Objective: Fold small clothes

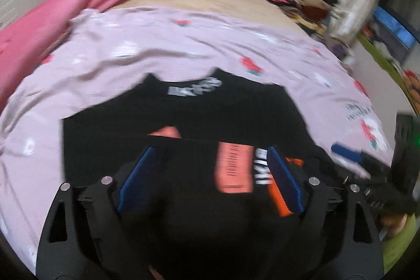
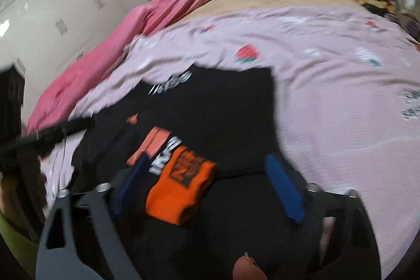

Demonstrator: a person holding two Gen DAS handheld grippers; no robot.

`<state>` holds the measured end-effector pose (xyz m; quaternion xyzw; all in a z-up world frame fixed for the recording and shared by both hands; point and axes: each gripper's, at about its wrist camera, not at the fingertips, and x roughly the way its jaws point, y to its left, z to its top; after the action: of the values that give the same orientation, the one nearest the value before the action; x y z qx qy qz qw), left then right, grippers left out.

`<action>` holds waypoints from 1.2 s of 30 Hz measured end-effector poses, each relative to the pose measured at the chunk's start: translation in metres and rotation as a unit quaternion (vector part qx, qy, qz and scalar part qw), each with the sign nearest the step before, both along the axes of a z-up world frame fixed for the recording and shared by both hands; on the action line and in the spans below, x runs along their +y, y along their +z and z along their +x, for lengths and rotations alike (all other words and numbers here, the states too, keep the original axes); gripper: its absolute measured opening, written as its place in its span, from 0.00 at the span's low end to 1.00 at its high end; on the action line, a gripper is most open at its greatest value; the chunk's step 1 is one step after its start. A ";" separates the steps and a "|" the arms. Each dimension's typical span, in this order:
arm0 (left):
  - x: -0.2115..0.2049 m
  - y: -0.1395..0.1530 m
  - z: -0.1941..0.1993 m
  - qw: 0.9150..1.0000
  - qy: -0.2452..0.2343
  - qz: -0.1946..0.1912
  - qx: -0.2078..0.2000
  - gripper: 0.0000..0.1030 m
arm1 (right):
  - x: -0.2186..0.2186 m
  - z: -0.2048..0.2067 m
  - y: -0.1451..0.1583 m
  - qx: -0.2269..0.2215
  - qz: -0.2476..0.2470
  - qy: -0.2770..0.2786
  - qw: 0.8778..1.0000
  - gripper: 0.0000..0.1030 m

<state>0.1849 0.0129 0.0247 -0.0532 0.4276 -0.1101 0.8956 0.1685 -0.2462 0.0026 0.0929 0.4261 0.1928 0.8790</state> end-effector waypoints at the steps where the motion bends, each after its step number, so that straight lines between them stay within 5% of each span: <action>1: 0.009 0.000 0.000 1.000 0.014 -0.001 0.000 0.84 | 0.007 0.003 -0.005 0.008 -0.005 0.006 1.000 0.76; 4: 0.031 0.004 -0.002 0.999 0.039 -0.010 -0.001 0.84 | 0.019 0.009 -0.019 0.027 -0.006 0.016 0.999 0.67; 9: 0.057 0.007 -0.005 0.997 0.072 -0.025 -0.004 0.84 | 0.036 0.012 -0.030 0.029 -0.022 0.040 0.999 0.12; 21: 0.093 0.013 -0.009 0.991 0.119 -0.053 -0.011 0.84 | 0.041 0.032 0.074 -0.128 -0.053 0.088 0.986 0.09; 36: 0.062 -0.008 0.005 0.997 0.074 -0.026 0.016 0.84 | 0.020 0.056 0.043 -0.100 -0.117 0.044 0.987 0.11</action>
<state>0.1894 0.0748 0.0168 -0.1102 0.4333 -0.0537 0.8929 0.2244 -0.2258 0.0457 -0.0494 0.3598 0.1886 0.9124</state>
